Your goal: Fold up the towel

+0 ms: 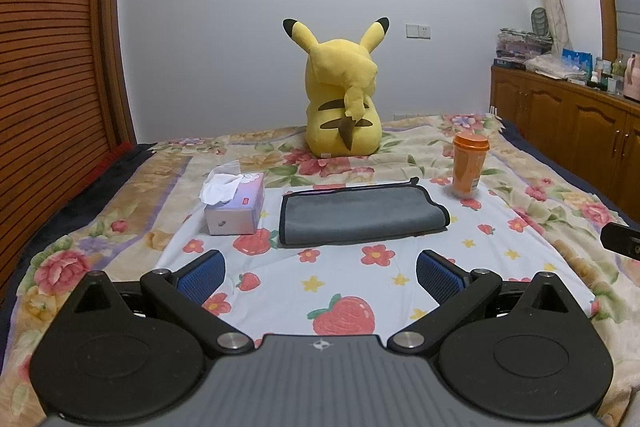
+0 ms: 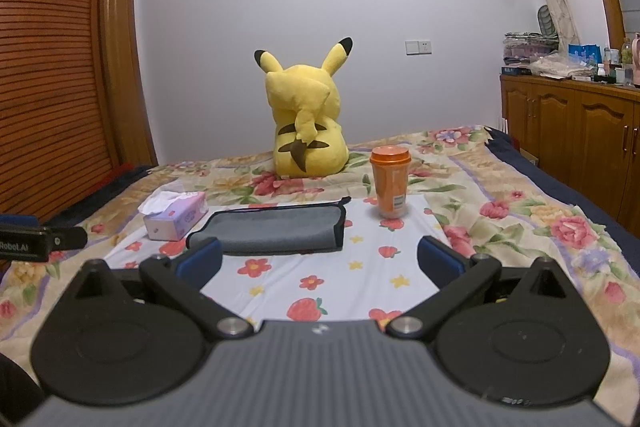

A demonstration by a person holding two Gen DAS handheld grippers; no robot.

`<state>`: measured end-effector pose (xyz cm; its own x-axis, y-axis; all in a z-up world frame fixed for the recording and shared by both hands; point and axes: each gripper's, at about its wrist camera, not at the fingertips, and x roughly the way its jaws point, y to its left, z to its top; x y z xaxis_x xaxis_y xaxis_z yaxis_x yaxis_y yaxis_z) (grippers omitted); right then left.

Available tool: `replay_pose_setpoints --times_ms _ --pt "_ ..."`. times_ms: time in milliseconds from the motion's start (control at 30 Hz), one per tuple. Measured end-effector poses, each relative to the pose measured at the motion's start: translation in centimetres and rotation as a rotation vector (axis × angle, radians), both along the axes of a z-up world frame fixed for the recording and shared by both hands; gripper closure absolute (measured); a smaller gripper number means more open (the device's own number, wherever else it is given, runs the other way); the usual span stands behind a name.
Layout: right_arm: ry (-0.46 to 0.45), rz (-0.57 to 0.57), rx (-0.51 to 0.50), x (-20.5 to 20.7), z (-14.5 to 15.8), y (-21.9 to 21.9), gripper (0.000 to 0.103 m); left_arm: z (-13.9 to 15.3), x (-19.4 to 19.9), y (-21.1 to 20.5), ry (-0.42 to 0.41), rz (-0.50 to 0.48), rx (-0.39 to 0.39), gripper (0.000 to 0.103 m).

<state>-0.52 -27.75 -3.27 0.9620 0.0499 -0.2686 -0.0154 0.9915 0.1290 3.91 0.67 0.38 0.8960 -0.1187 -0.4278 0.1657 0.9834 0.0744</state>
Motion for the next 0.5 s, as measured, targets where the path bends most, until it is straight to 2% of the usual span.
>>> replay_pose_setpoints --times_ms 500 --pt "0.000 -0.001 0.000 -0.04 -0.03 -0.06 0.000 -0.10 0.03 0.08 0.002 0.001 -0.002 0.000"
